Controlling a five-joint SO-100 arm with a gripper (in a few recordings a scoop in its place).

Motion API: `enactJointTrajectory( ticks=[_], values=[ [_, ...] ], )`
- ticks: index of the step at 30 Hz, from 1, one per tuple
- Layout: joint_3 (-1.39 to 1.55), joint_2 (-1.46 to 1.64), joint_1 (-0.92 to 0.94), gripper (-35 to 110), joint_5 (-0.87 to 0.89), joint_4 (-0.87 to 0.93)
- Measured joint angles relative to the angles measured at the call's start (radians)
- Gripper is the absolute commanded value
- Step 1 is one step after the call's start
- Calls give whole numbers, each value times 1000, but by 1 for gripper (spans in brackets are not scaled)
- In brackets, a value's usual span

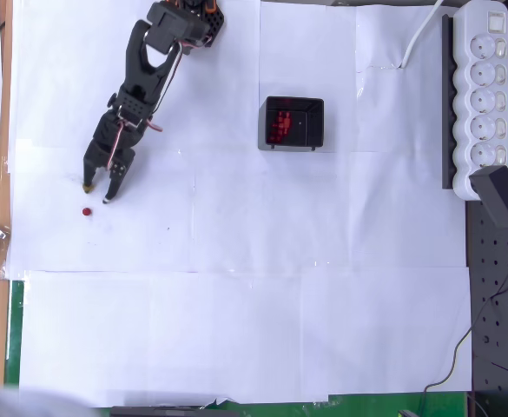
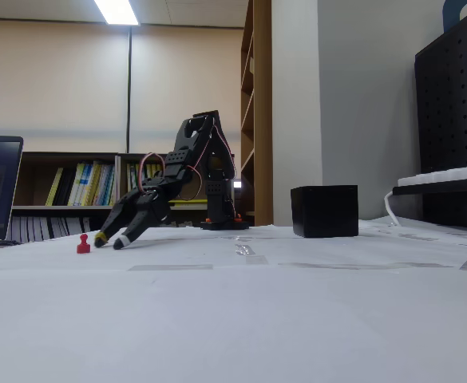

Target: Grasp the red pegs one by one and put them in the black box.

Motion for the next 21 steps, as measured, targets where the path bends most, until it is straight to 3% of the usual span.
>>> enactJointTrajectory(
  ticks=[21],
  values=[
    [146, 149, -6, 14, 9, -89]
  ],
)
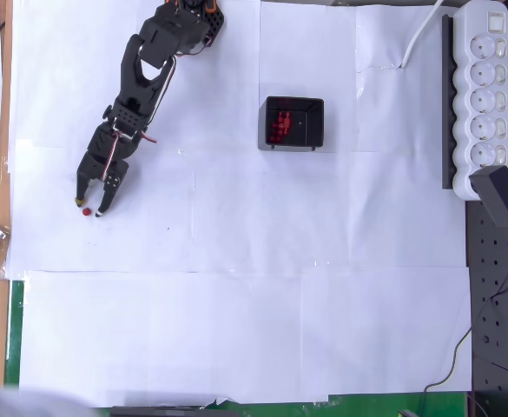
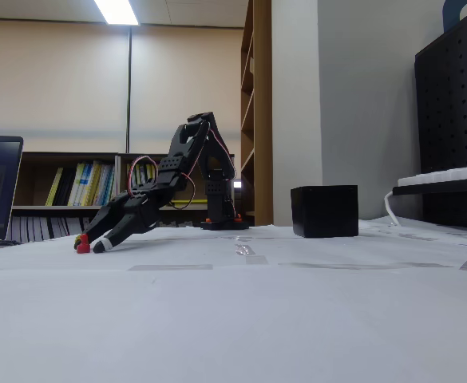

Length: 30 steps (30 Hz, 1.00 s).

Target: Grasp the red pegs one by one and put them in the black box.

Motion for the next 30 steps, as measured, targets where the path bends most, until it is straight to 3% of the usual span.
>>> enactJointTrajectory(
  ticks=[10, 23, 30],
  values=[
    [31, 20, 0, 14, 0, -11],
    [44, 38, -9, 0, 17, -9],
    [55, 26, -9, 0, -8, 46]
  ],
)
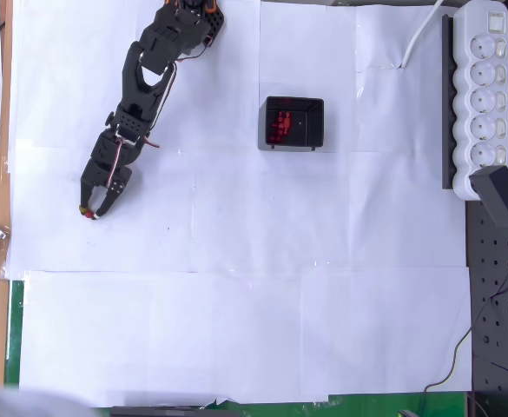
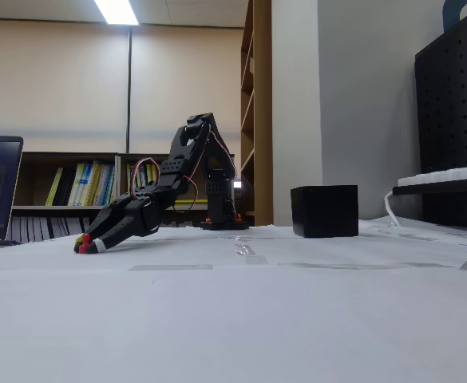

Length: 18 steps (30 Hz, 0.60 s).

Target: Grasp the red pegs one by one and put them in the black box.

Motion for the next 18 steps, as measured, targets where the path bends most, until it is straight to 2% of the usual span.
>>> enactJointTrajectory(
  ticks=[2, 5, 11, 15, 18],
  values=[
    [0, -35, 0, 0, -21, 69],
    [-3, -135, -11, 0, -69, 287],
    [-15, -437, -97, 0, -192, 946],
    [-15, -698, -252, 0, -301, 1370],
    [-9, -893, -413, 0, -411, 1612]
  ],
)
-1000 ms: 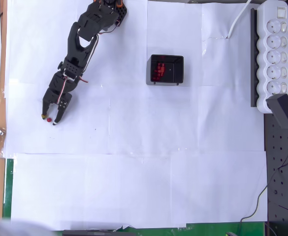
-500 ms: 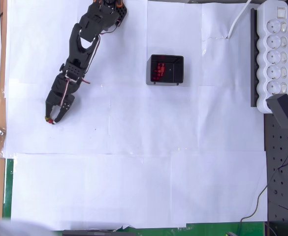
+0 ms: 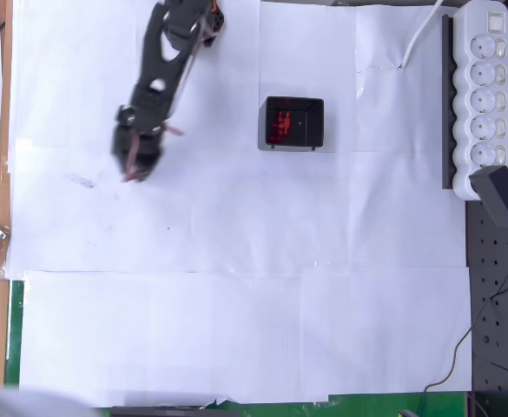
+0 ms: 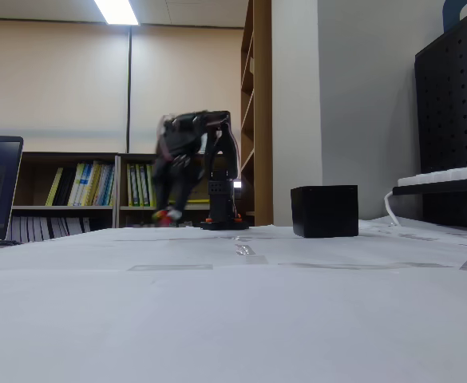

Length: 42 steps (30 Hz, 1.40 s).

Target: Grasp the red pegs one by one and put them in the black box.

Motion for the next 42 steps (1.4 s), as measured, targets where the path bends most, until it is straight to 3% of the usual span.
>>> enactJointTrajectory(
  ticks=[7, 13, 25, 42],
  values=[
    [97, -285, -453, 0, -295, 296],
    [38, -354, -718, 0, -410, 229],
    [-287, -239, -808, 0, -428, -268],
    [-278, -121, -842, 13, -446, -278]
  ],
)
